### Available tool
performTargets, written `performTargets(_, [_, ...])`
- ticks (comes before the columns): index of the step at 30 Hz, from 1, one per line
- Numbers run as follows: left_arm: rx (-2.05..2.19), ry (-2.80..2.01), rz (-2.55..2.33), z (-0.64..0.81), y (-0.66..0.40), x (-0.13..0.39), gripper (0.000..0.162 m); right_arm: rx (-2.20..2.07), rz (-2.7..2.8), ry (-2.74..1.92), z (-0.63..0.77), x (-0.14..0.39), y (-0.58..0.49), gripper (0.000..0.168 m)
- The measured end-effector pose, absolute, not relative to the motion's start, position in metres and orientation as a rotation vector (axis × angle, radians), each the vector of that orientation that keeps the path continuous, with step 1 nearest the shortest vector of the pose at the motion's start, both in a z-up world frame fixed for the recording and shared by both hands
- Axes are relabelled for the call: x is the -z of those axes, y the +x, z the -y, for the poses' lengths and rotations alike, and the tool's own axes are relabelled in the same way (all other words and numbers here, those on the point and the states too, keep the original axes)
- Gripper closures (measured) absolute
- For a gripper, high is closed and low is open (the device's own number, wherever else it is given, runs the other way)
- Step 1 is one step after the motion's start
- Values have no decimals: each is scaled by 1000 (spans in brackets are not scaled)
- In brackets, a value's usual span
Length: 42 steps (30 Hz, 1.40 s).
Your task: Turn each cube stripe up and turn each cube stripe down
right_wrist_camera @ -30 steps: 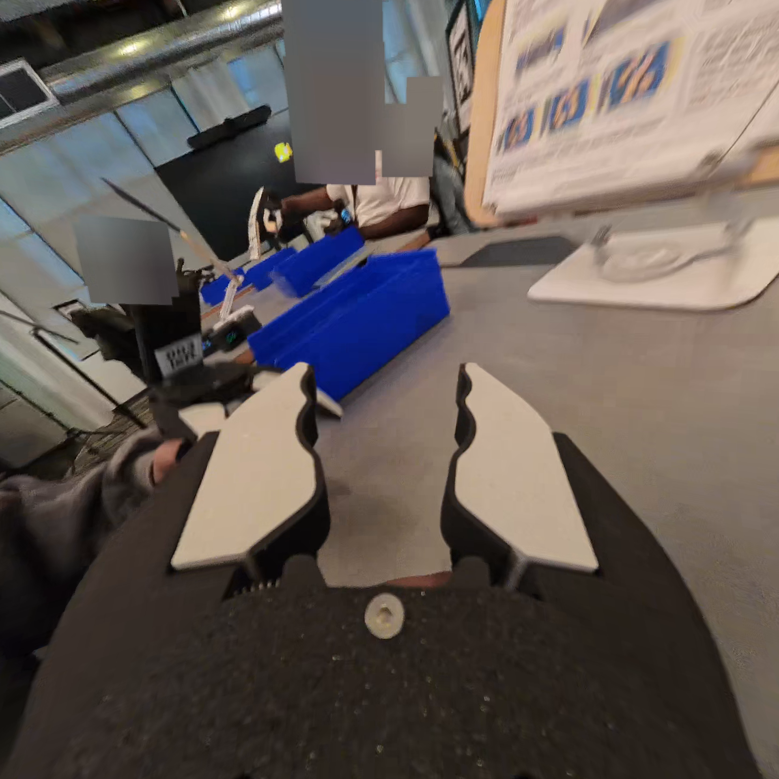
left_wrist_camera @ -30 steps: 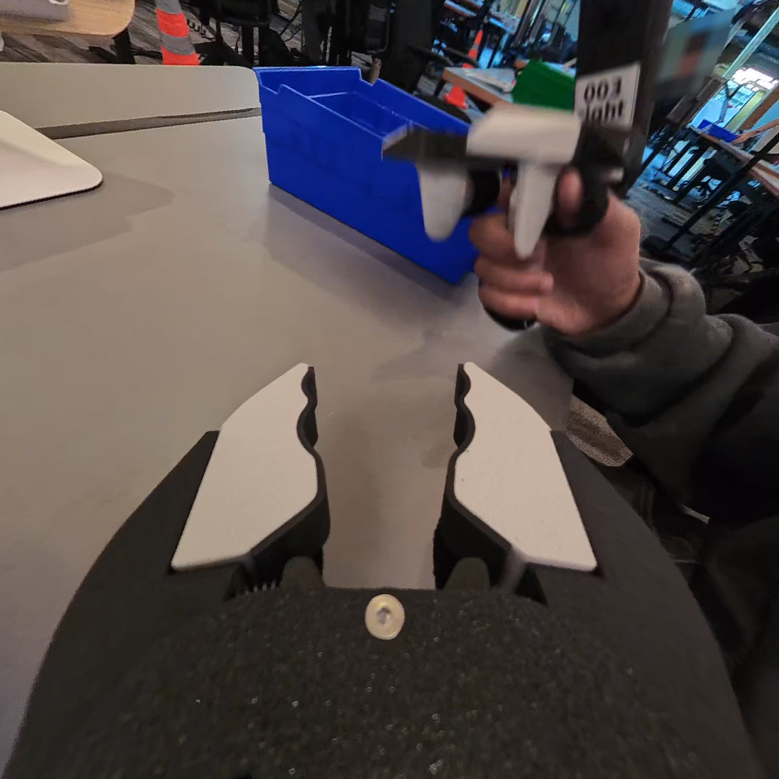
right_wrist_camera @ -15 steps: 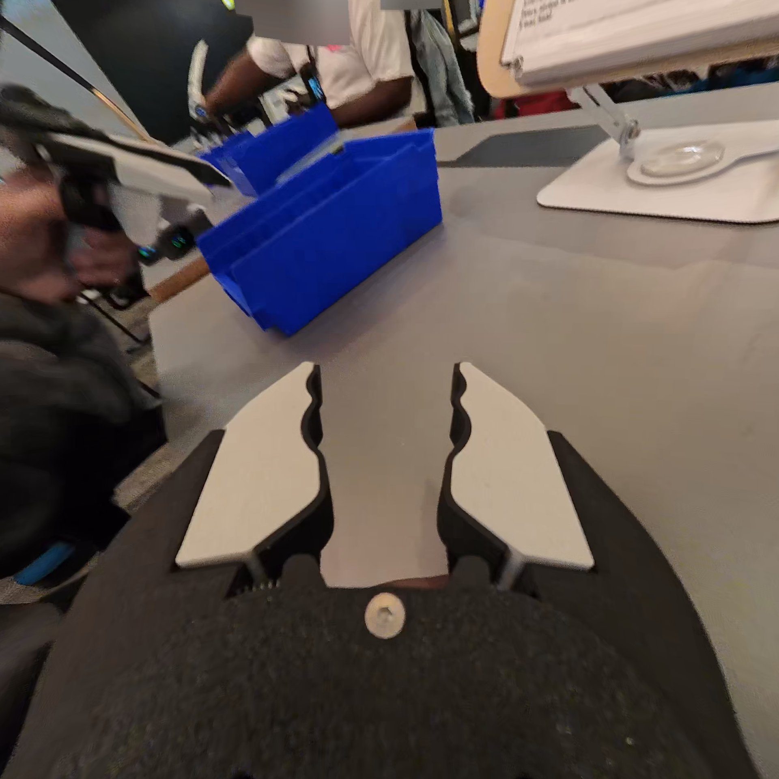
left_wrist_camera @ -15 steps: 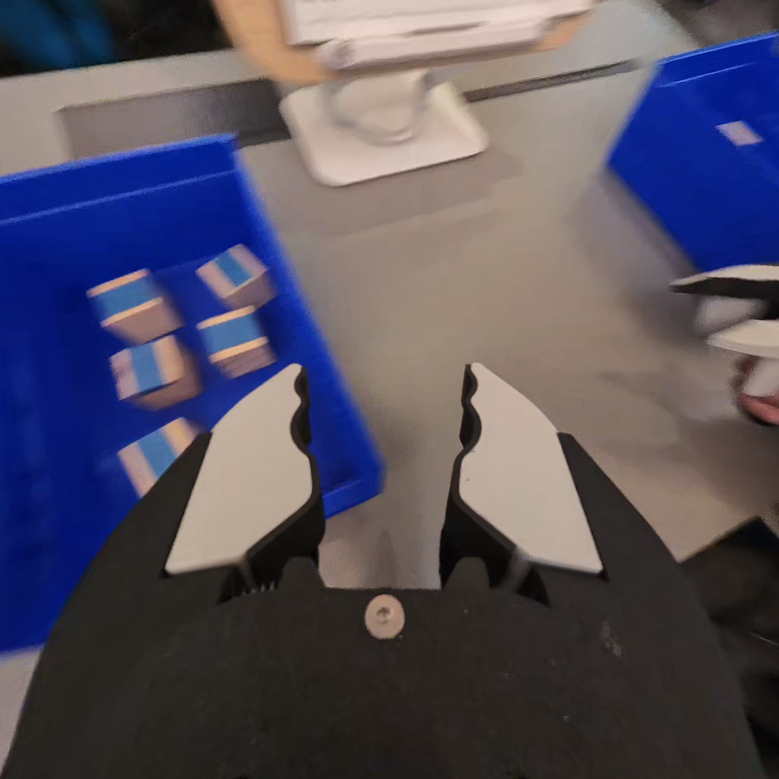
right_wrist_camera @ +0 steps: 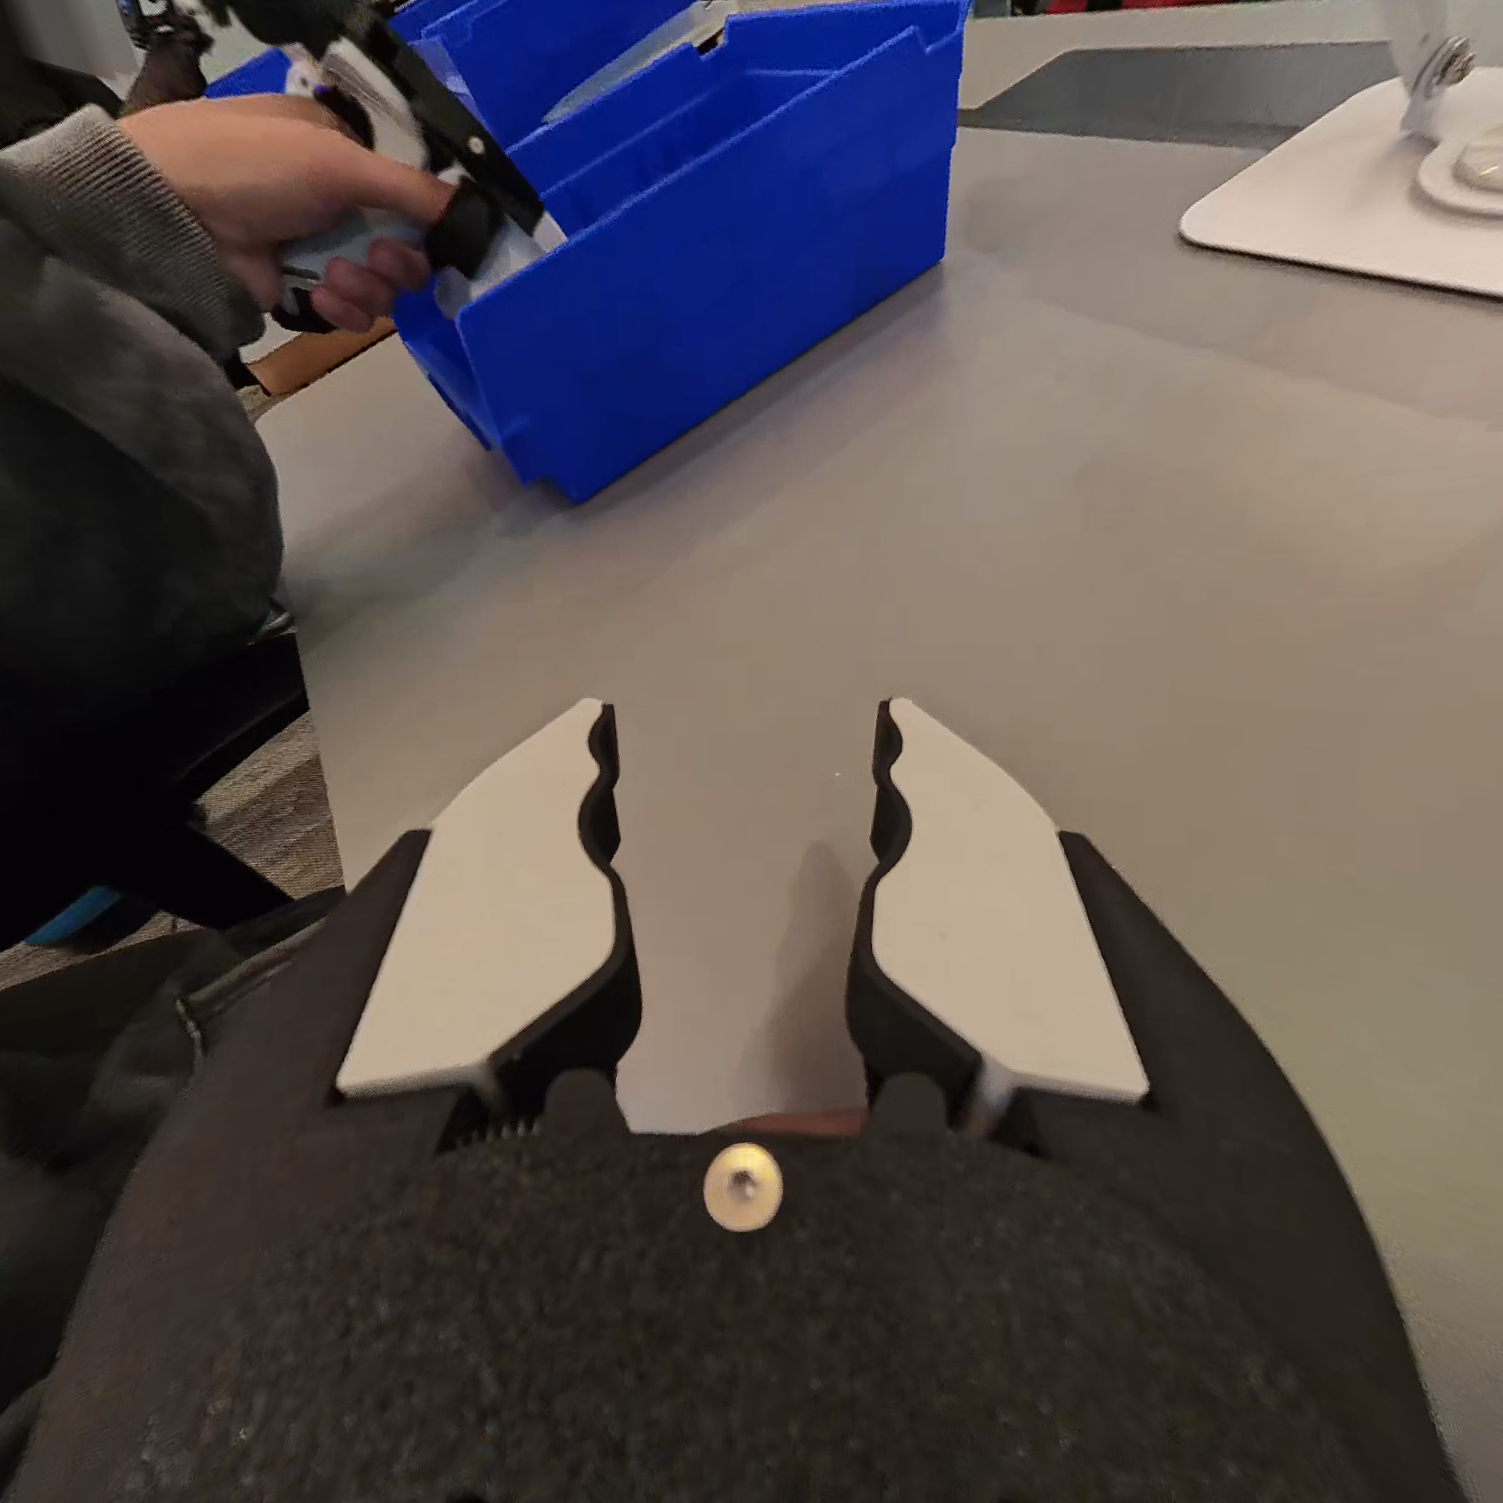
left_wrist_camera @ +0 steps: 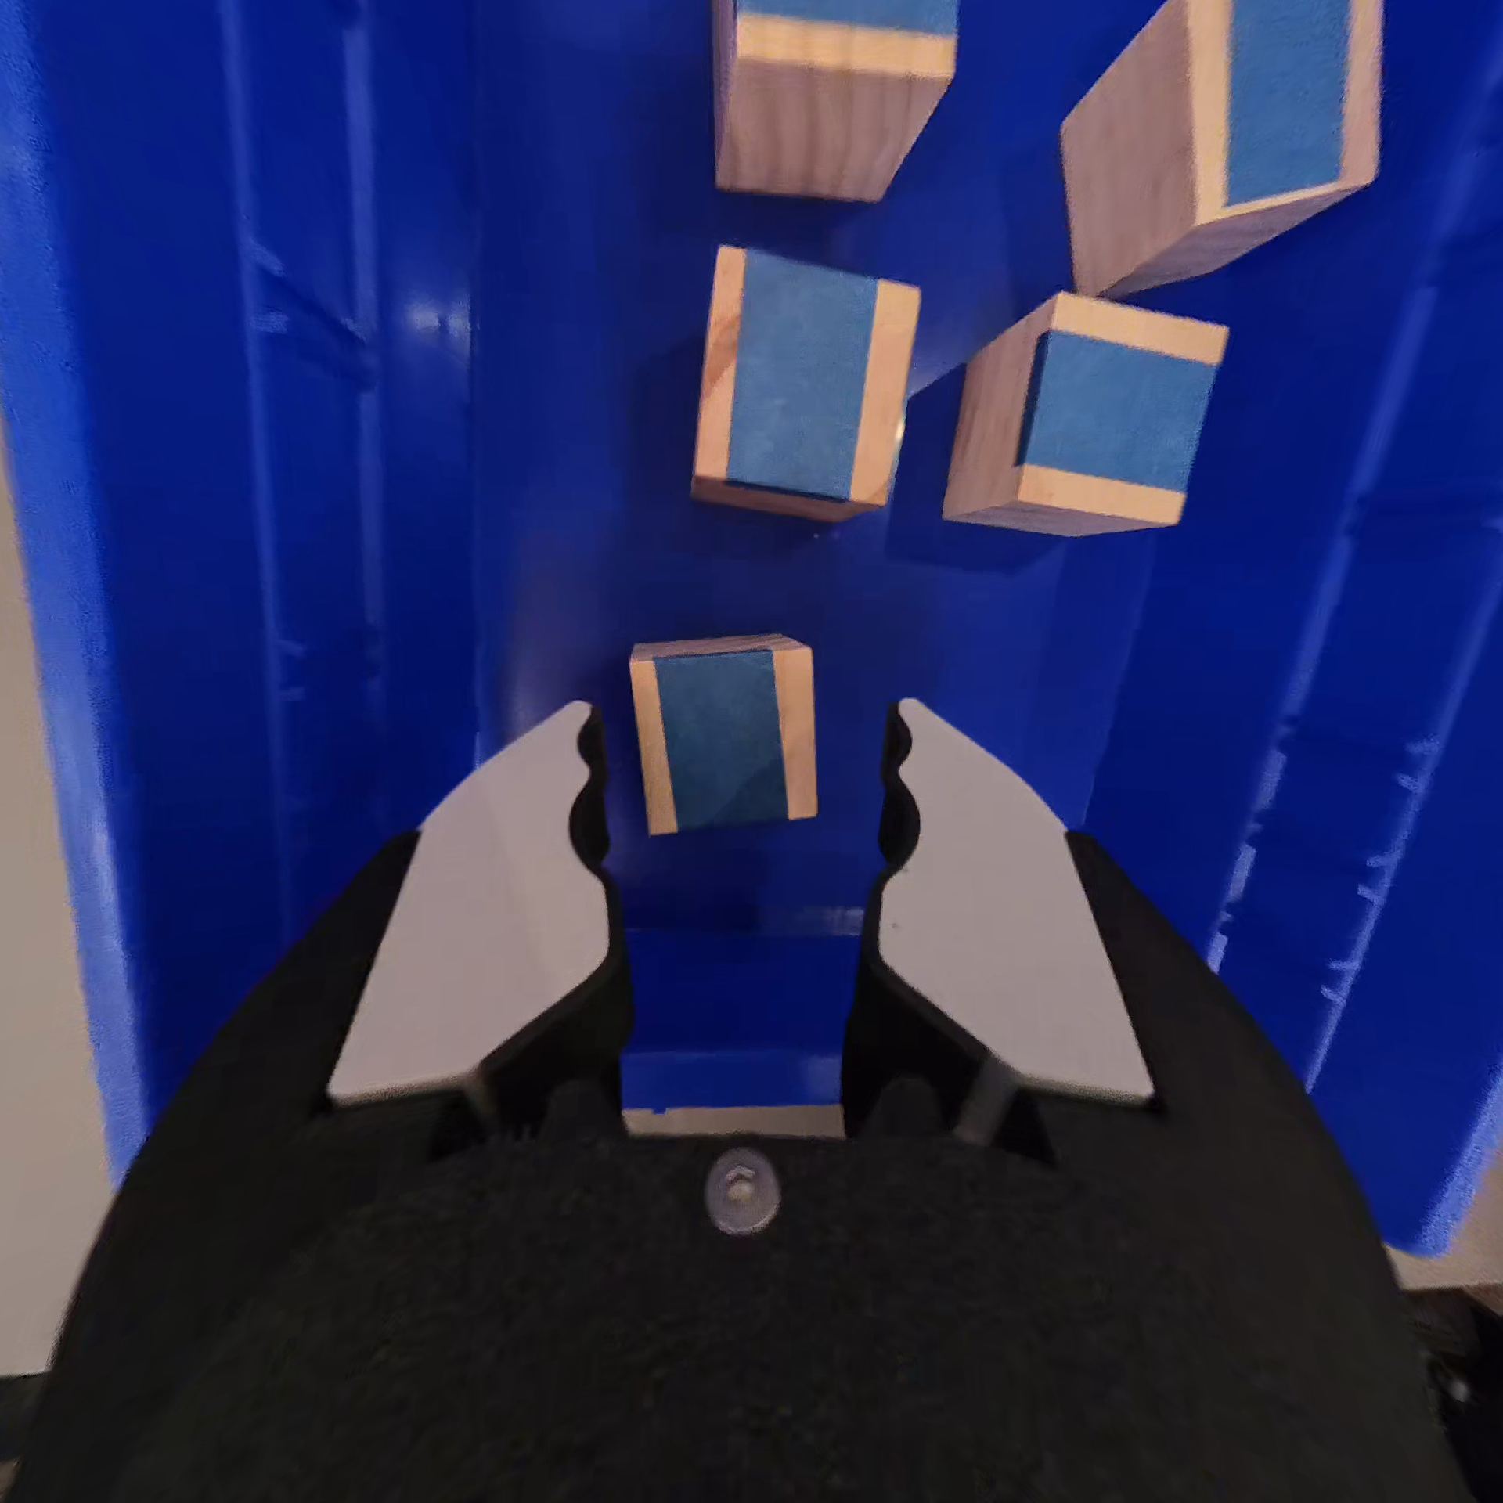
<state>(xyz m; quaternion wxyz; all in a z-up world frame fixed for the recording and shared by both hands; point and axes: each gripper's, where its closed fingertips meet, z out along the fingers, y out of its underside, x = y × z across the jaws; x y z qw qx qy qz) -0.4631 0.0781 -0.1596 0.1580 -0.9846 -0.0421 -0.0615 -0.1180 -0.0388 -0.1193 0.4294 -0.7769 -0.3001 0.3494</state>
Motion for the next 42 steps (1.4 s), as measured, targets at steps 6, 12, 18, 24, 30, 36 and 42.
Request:
performTargets(6, [80, -2902, 106, -75, -469, 174, 118, -857, 795, -1958, 43, 125, -121, 108])
performTargets(12, [88, -2875, 70, -70, -472, 160, 118, -855, 767, -1947, 38, 122, -115, 110])
performTargets(18, [128, -2690, -42, -87, -442, 89, 118, -844, 657, -1888, 22, 107, -97, 110])
performTargets(24, [227, -2543, -359, -95, -336, 46, 118, -815, 594, -1907, 12, 112, -86, 111])
performTargets(30, [646, -2398, -503, -89, -235, 46, 118, -720, 608, -1900, 4, 113, -84, 112])
performTargets(36, [1461, -2176, -456, -53, -162, 28, 118, -594, 795, -1682, -15, 78, -91, 106])
performTargets(42, [2048, -1992, -300, -36, -147, 2, 118, -522, 1171, -1483, -26, 45, -126, 98])
